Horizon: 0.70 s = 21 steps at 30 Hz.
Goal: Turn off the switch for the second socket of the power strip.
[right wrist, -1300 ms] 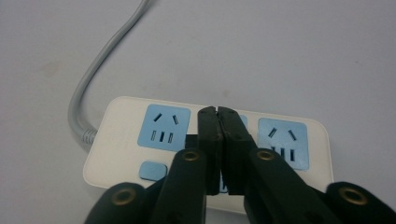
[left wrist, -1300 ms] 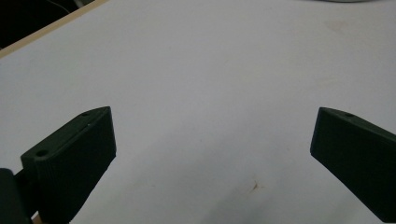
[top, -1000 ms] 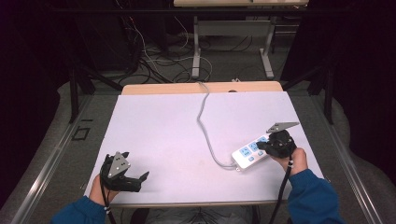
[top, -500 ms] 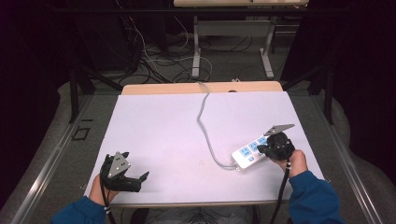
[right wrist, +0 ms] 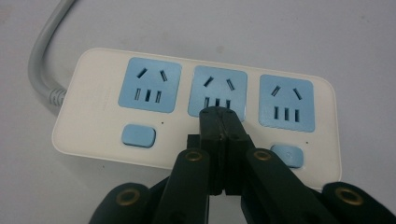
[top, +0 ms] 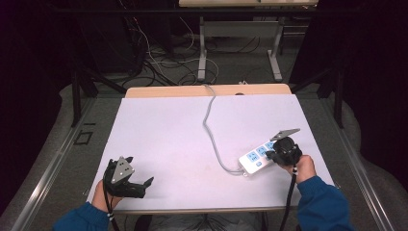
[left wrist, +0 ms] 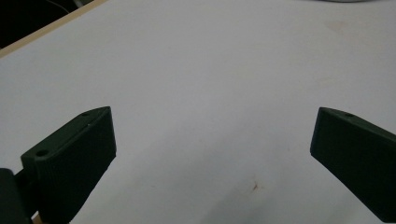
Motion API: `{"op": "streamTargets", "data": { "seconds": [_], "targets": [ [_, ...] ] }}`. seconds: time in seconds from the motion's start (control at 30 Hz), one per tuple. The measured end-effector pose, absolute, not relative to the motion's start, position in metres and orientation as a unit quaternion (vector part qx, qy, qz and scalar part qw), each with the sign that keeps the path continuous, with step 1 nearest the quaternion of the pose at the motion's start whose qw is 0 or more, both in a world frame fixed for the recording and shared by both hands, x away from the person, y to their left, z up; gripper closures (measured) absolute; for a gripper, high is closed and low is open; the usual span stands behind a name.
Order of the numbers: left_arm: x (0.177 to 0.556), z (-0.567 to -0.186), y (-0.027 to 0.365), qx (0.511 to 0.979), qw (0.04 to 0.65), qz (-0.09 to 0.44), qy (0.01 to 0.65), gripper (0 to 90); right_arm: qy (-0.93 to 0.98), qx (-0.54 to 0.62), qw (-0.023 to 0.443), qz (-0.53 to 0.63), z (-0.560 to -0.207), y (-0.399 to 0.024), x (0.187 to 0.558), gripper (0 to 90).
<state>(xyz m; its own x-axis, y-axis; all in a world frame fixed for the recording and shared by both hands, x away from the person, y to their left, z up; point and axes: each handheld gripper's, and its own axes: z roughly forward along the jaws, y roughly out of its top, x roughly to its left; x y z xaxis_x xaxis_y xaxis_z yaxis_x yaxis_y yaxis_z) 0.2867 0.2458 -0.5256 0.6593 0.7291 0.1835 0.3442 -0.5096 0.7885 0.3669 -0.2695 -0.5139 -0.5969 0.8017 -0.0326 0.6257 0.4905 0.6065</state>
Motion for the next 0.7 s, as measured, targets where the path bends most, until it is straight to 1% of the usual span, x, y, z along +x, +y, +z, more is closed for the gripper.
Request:
{"op": "streamTargets", "data": {
  "seconds": [0.7],
  "targets": [
    [0.2862,-0.5255,0.2456,0.830,0.376,0.257,0.323,0.1,0.845,0.428,0.159,0.277,-0.5169,-0.2679,0.3660,90.0]
  ]
}}
